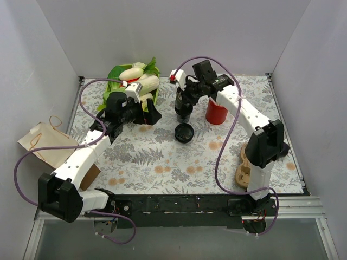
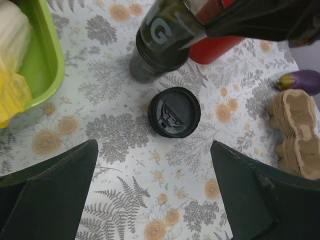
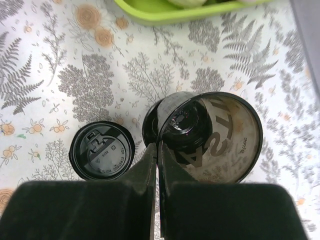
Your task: Pack the takeout coffee
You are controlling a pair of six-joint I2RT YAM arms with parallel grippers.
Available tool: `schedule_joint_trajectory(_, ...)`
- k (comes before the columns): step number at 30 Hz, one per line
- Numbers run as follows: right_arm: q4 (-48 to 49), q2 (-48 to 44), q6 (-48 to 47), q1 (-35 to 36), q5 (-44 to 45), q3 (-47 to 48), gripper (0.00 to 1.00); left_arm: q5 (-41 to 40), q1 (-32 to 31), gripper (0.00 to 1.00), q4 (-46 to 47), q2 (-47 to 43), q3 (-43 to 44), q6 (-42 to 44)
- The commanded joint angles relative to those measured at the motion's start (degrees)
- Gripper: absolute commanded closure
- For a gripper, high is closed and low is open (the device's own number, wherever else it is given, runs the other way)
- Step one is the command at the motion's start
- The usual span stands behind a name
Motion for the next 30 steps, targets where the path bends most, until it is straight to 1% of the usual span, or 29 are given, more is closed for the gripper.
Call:
schedule_joint_trajectory(1, -0.2, -7.1, -4.1, 3.5, -0.1, 4.4, 0.99, -10.3, 0.3, 0.02, -5.0, -4.7, 6.5, 2.0)
schedule_joint_trajectory(5, -2.9, -9.2, -6.8, 6.1, -0.8, 3.3, 0.99, -18.3, 0.5, 0.02, -6.1, -6.6, 9.5, 5.7)
schedule_joint_trajectory(6, -3.1, -9.6, -7.5, 6.8, -1.2, 1.7, 0.99, -19.2, 0.4, 0.02, -6.4, -6.4, 10.8, 6.4)
schedule_joint_trajectory(7, -4.0, -10.6, -8.4, 8.2, -1.5, 0.7, 0.99, -24.2, 0.5, 0.02, -6.5, -6.2, 11.5, 7.4)
schedule_joint_trajectory(9, -5.3, -11.7, -12.4, 10.0, -2.3, -3.0, 0.99, -28.4, 0.5, 0.02, -5.8, -5.5, 13.3, 8.3)
schedule_joint_trajectory(11, -7.9, -12.9, -15.5, 13.0, -2.9, -6.0, 0.99, -32.3, 0.5, 0.02, -3.6, -4.9, 14.1, 10.6)
schedule_joint_trajectory(12, -8.9, -13.2, -18.3, 15.4, -3.0, -8.7, 0.99, -32.9, 0.4, 0.02, -2.6, -4.7, 14.4, 11.3)
schedule_joint_trajectory(15, -10.5, -14.9, -21.0, 19.3, -2.8, -13.3, 0.99, -33.4, 0.4, 0.02, 0.4, -4.5, 14.4, 13.3)
schedule_joint_trajectory(16, -10.2, -15.7, -20.9, 19.9, -3.0, -15.8, 0.99, -33.0, 0.4, 0.02, 1.4, -4.9, 13.7, 13.5)
schedule_joint_trajectory(20, -8.9, -16.6, -22.0, 22.3, -2.3, -20.5, 0.99, -31.5, 0.4, 0.02, 2.8, -6.2, 11.6, 13.8)
schedule_joint_trajectory(24, -7.0, -17.3, -23.7, 25.2, -1.0, -25.2, 0.99, -29.3, 0.4, 0.02, 1.8, -7.3, 9.9, 13.9)
schedule_joint_trajectory(30, -4.4, -17.7, -23.8, 27.5, 0.7, -29.2, 0.99, -27.2, 0.4, 0.02, -1.3, -9.4, 9.0, 12.7)
